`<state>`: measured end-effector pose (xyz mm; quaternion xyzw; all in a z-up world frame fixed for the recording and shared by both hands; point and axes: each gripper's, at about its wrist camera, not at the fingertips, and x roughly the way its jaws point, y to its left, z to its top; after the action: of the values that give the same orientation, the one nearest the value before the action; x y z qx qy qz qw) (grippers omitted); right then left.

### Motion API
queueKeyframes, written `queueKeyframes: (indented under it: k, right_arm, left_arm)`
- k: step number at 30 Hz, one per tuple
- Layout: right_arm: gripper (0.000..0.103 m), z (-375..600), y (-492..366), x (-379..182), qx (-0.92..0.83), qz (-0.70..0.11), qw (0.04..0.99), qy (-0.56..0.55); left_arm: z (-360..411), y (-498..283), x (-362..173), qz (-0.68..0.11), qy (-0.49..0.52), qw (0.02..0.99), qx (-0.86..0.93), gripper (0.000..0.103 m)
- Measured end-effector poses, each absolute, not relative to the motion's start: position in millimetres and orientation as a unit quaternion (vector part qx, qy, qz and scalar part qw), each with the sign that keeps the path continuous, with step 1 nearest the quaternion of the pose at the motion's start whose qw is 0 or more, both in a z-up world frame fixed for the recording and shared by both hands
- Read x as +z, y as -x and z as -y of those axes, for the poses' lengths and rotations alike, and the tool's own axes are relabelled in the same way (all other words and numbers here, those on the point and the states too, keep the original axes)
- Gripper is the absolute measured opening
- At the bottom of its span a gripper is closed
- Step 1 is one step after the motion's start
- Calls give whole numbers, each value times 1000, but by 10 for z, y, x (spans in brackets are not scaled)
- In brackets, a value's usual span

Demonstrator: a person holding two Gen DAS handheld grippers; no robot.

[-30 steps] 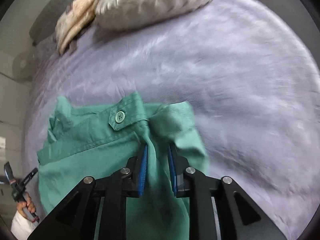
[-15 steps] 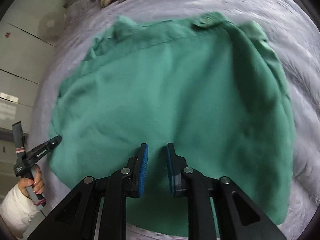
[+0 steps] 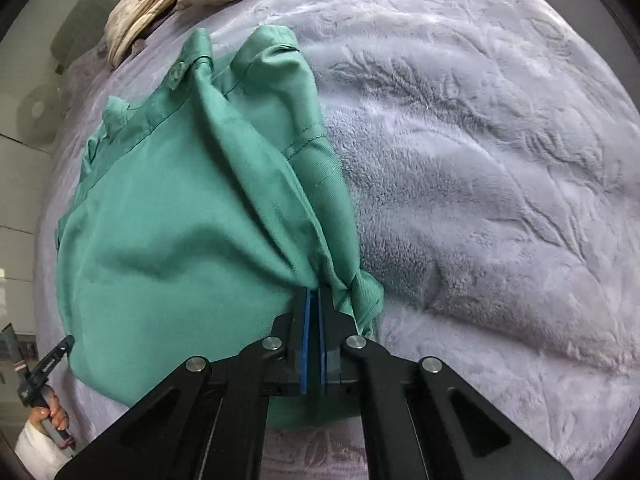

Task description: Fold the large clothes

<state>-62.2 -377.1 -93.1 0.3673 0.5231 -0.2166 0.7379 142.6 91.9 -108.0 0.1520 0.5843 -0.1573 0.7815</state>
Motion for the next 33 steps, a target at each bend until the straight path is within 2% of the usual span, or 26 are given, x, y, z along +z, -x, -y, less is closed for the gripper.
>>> queueKeyframes:
  k: [3,7,15,17,18,19,20,23,24,25,26,28,33]
  right_arm:
    - [6,3710,734,-830,-221,-528,734,-365]
    - [7,3544,826,-725,-226,-529,727,-375]
    - [8,2979,904,-561,-189,-535,711,-415]
    - [19,2853,885,-534,-181,-537,709,-421]
    - [36,2764,880,-505,-180,-537,708,-422]
    - [58,2723,858,-489,-180,-537,708,-422]
    - [65,2661,851,-462,-181,-537,709,-420]
    - [66,2495,832,-383,-172,-538,712,-417]
    - [66,2424,808,-354,-169,-540,713,-415]
    - [68,2390,802,-338,-167,-540,714,-413]
    - [70,2325,778,-307,-163,-541,716,-410]
    - [78,2247,725,-263,-159,-539,721,-406]
    - [80,2036,623,-186,-149,-541,727,-395]
  left_arm:
    - [-1232,-1422,-1126,-608,-134,773,-122,18]
    - [-1552,-1384,-1175,-634,-116,760,-85,18]
    - [-1613,-1016,-913,-635,-132,752,-115,18]
    - [-1547,-884,-870,-634,-144,751,-118,18]
    - [-1508,-831,-859,-635,-148,748,-122,18]
    - [-1487,-777,-840,-636,-150,747,-126,18]
    - [-1476,-721,-833,-636,-150,746,-130,18]
    - [-1361,-616,-765,-639,-145,742,-142,19]
    - [-1314,-591,-746,-640,-143,741,-145,26]
    - [-1320,-577,-713,-639,-140,742,-146,70]
    - [-1319,-564,-663,-633,-139,748,-143,103]
    - [-1283,-462,-526,-609,-151,766,-142,102]
    - [-1290,-486,-427,-605,-155,768,-141,102]
